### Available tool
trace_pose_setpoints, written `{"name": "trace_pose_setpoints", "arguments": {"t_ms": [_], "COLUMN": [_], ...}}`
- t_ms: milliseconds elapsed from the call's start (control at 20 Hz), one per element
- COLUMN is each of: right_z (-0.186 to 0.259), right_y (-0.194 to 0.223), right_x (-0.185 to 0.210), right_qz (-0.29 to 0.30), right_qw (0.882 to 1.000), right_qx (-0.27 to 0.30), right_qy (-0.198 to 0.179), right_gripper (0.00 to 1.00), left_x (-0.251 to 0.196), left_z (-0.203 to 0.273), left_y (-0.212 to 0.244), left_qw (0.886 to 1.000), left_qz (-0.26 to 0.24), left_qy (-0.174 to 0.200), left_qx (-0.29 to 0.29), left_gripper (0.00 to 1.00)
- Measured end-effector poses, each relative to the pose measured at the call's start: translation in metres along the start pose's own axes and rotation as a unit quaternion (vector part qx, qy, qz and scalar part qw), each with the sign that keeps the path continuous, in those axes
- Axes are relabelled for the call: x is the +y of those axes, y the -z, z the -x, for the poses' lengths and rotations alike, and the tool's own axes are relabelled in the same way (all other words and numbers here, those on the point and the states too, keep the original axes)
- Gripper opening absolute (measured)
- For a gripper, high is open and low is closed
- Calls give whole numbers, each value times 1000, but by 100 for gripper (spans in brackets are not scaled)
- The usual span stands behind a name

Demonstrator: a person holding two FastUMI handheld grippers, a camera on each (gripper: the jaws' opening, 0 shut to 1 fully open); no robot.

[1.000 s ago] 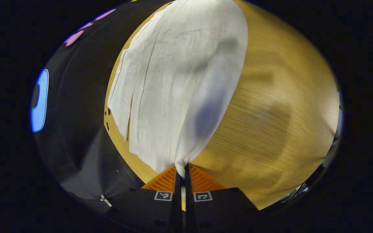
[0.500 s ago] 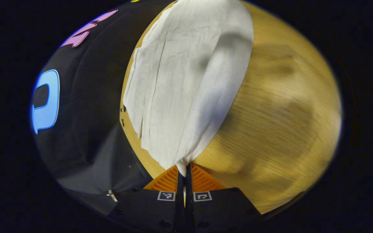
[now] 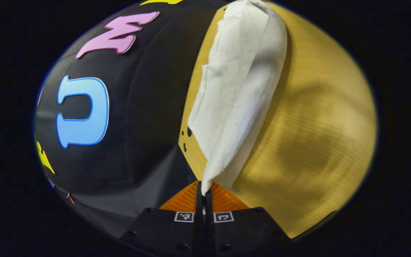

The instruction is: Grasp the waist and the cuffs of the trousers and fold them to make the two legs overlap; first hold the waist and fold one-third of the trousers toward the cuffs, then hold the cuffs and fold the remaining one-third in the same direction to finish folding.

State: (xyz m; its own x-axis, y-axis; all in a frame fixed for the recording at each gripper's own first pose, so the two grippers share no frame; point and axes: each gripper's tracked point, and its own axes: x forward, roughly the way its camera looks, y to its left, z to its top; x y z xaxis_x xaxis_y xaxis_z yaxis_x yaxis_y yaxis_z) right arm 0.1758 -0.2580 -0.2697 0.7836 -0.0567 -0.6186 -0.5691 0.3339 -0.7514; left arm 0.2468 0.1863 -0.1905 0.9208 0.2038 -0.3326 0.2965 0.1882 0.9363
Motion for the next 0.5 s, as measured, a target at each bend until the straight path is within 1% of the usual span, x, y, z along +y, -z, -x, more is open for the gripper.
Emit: {"name": "trace_pose_setpoints", "arguments": {"t_ms": [100, 150, 350, 500], "right_z": [-13, -19, -47, -74], "right_y": [-11, -17, -42, -52], "right_x": [-32, -45, -70, -78], "right_qz": [-38, -61, -166, -215], "right_qw": [999, 998, 986, 976], "right_qx": [-5, -7, -10, -6], "right_qy": [21, 26, 28, 28], "right_gripper": [5, 5, 5, 5], "left_x": [24, 36, 79, 102], "left_z": [-15, -24, -61, -98], "left_y": [-5, -9, -29, -45], "left_qw": [1000, 999, 994, 989], "left_qz": [29, 42, 98, 136], "left_qy": [-10, -18, -45, -54], "left_qx": [4, 7, 10, 12], "left_gripper": [5, 5, 6, 6]}}
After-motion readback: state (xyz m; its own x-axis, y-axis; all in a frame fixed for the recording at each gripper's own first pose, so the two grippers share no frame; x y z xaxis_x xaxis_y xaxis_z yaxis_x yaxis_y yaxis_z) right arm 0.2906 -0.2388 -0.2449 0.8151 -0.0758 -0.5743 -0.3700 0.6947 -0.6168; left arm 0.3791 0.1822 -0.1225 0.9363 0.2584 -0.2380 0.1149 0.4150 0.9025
